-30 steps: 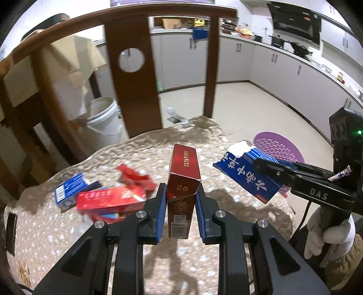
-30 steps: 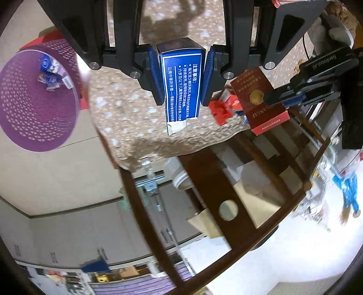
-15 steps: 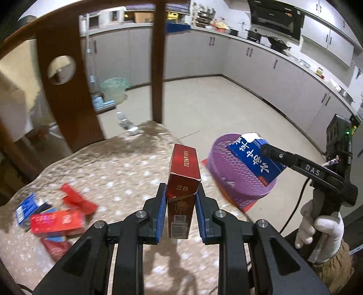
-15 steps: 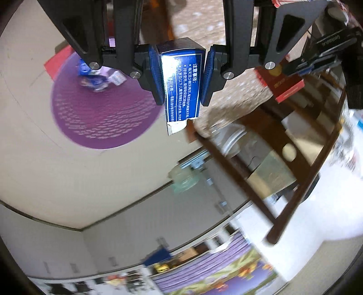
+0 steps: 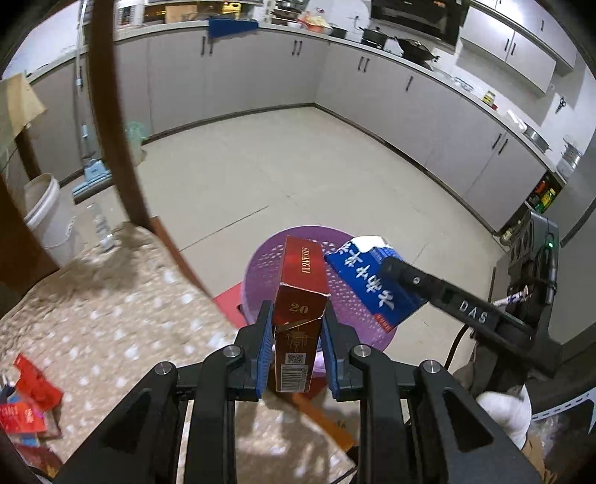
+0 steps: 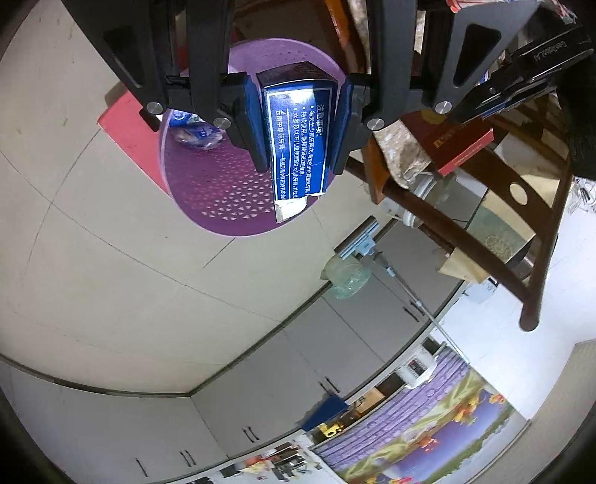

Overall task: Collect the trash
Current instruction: 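Carry the red box and blue-and-white carton over the purple basket, then open both tools to drop the boxes into the basket, then withdraw both open tools from the basket back over the bed cover, then grasp the clear plastic bag with the left tool while the right grasps the red snack bag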

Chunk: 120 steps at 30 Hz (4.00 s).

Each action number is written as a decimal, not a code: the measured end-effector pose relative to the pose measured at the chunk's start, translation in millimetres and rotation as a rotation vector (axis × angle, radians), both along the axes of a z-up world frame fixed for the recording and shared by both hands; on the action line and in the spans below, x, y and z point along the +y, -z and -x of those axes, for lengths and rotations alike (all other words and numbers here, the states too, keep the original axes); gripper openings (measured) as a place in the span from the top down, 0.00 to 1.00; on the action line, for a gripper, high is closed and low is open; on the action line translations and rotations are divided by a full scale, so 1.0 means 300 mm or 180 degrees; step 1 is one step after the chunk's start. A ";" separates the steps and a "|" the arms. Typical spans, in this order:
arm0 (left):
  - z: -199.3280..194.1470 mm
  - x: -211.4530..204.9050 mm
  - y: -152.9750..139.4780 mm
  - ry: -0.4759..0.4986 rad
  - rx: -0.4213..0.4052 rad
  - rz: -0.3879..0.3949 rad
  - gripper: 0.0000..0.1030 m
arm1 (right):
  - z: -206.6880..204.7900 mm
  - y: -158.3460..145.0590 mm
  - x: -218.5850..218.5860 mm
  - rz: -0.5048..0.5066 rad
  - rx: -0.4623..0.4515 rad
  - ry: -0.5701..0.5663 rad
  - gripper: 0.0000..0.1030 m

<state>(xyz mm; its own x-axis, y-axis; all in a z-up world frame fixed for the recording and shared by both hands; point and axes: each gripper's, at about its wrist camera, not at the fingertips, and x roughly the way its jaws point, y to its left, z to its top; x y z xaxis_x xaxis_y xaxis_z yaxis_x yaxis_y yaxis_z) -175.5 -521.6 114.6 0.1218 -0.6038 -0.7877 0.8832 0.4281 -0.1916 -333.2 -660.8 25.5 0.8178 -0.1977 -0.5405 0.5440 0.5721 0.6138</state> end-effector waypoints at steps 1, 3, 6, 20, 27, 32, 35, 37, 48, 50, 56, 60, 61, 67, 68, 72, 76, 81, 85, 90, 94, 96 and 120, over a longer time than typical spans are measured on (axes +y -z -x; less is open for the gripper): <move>0.004 -0.021 0.006 0.0023 -0.0005 -0.0001 0.78 | 0.004 0.007 -0.006 -0.0006 -0.0001 0.0011 0.65; 0.011 -0.053 0.016 0.0061 -0.0029 -0.0004 0.76 | 0.006 0.017 -0.018 -0.0012 0.0025 0.0057 0.63; 0.011 -0.068 0.029 0.0057 -0.0056 0.0004 0.52 | 0.016 0.027 -0.037 -0.0039 0.0026 0.0117 0.58; -0.029 0.133 0.025 -0.0342 -0.0081 0.0057 0.37 | -0.049 -0.022 0.035 0.0218 0.0073 0.0051 0.38; -0.046 0.302 0.012 -0.0627 -0.0099 0.0083 0.35 | -0.105 -0.102 0.177 0.0873 -0.0033 0.0052 0.23; -0.067 0.467 -0.003 -0.0868 -0.0153 0.0084 0.34 | -0.178 -0.108 0.266 0.0900 -0.0122 -0.0325 0.21; -0.092 0.581 -0.003 -0.1051 -0.0161 0.0060 0.34 | -0.235 -0.095 0.312 0.0761 -0.0081 -0.0544 0.21; -0.115 0.671 0.000 -0.1194 -0.0179 0.0025 0.34 | -0.260 -0.090 0.343 0.0728 -0.0048 -0.0634 0.21; -0.245 1.154 0.062 -0.2082 -0.0239 -0.0307 0.34 | -0.377 -0.045 0.541 0.0952 0.0334 -0.1198 0.21; -0.256 1.201 0.085 -0.2121 -0.0107 -0.0296 0.34 | -0.387 -0.043 0.574 0.1038 0.0381 -0.1249 0.21; -0.323 1.175 0.172 -0.2068 0.0112 -0.0336 0.34 | -0.409 -0.025 0.606 0.1015 0.0449 -0.1316 0.21; -0.377 1.150 0.230 -0.2153 0.0050 -0.0497 0.34 | -0.415 -0.021 0.619 0.1027 0.0455 -0.1363 0.21; -0.384 1.149 0.242 -0.2172 0.0032 -0.0521 0.35 | -0.417 -0.020 0.621 0.1026 0.0456 -0.1379 0.21; -0.372 1.231 0.238 -0.2290 0.0240 -0.0321 0.73 | -0.430 -0.009 0.657 0.1031 0.0478 -0.1526 0.21; -0.364 1.246 0.232 -0.2303 0.0234 -0.0300 0.73 | -0.434 -0.007 0.670 0.1044 0.0486 -0.1566 0.21; -0.315 1.321 0.196 -0.2341 0.0256 -0.0184 0.73 | -0.449 0.004 0.751 0.1115 0.0504 -0.1815 0.21; -0.264 1.378 0.183 -0.2313 0.0283 -0.0150 0.73 | -0.493 0.005 0.882 0.1125 0.0495 -0.2275 0.21; -0.209 1.408 0.205 -0.2198 0.0148 -0.0326 0.73 | -0.616 -0.031 1.084 0.1393 0.0500 -0.2775 0.21; -0.194 1.451 0.234 -0.2165 0.0218 -0.0324 0.72 | -0.734 -0.035 1.204 0.1424 0.0541 -0.2976 0.21; -0.194 1.508 0.256 -0.2191 0.0266 -0.0263 0.61 | -0.830 0.001 1.291 0.1356 0.0677 -0.3115 0.23; -0.204 1.554 0.272 -0.2258 0.0349 -0.0161 0.55 | -0.845 0.030 1.324 0.1195 0.0750 -0.3203 0.57; -0.209 1.568 0.275 -0.2277 0.0382 -0.0116 0.47 | -0.834 0.032 1.319 0.1080 0.0733 -0.3202 0.61; -0.245 1.422 0.194 -0.2319 0.0370 0.0026 0.71 | -0.526 -0.008 1.030 0.0812 0.0493 -0.2877 0.72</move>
